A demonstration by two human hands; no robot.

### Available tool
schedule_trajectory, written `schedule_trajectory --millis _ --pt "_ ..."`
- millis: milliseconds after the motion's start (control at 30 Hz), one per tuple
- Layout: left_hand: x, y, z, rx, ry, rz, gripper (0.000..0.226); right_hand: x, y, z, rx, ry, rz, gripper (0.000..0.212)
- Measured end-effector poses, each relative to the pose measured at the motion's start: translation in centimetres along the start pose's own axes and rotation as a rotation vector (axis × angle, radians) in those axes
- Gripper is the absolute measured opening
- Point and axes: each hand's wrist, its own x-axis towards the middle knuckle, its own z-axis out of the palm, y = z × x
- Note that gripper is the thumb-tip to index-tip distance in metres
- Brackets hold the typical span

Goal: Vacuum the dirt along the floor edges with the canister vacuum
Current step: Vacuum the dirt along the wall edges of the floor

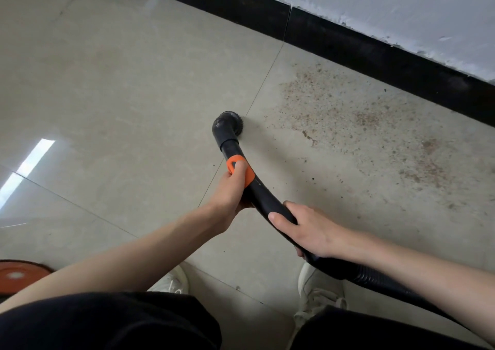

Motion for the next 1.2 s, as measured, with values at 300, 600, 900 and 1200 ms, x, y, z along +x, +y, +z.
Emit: schedule_trajectory --millis 300,600,900,1200 --pt "-1.9 -2.0 -0.4 -0.145 0.034 -0.150 0.024 -0.6 0.9 -3.3 0.066 -0.307 0.020 0.035" --pt "-1.6 -2.3 2.2 -0.117 -0.022 -0.157 0.024 -1.5 2.9 -4.1 0.037 -0.218 0.062 0.038" --pt "1.9 0.1 5.9 -0.004 -0.049 -0.009 0.032 -1.3 2.9 -4.3 0.138 0.088 0.049 0.041" --pt "6.2 5.1 8.0 0.089 -0.122 0.049 0.040 2.5 2.4 -7.8 0.228 0.203 0.094 0.046"
